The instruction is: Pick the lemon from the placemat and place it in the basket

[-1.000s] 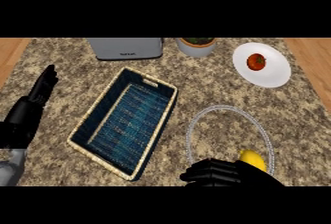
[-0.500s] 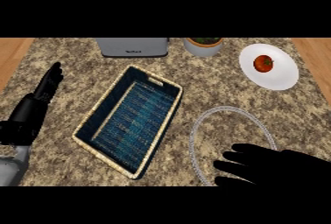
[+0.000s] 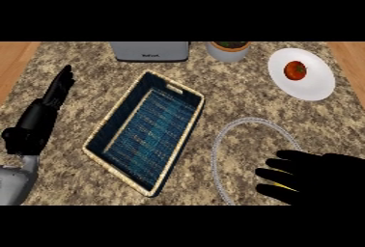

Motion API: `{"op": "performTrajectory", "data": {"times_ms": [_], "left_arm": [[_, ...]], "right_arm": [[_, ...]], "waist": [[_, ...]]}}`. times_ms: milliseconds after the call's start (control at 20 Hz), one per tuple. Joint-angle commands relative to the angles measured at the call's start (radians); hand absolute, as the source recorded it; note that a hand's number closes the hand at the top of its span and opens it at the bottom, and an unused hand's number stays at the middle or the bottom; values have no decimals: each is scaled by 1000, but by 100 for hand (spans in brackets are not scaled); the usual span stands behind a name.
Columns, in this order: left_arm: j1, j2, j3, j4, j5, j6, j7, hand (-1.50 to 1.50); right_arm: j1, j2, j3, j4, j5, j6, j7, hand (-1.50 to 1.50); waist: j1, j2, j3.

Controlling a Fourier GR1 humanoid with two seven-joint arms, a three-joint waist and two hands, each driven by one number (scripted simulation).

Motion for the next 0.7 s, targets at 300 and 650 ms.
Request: {"op": "performTrajectory", "data": {"times_ms": [300, 650], "left_arm": [[4, -74, 21, 1, -86, -30, -2, 0], [2, -109, 50, 34, -87, -53, -29, 0]], "right_arm": [[13, 165, 71, 95, 242, 92, -49, -150], [25, 191, 243, 252, 530, 2, -178, -150]], "waist": [[0, 0, 1], [5, 2, 2]]}}
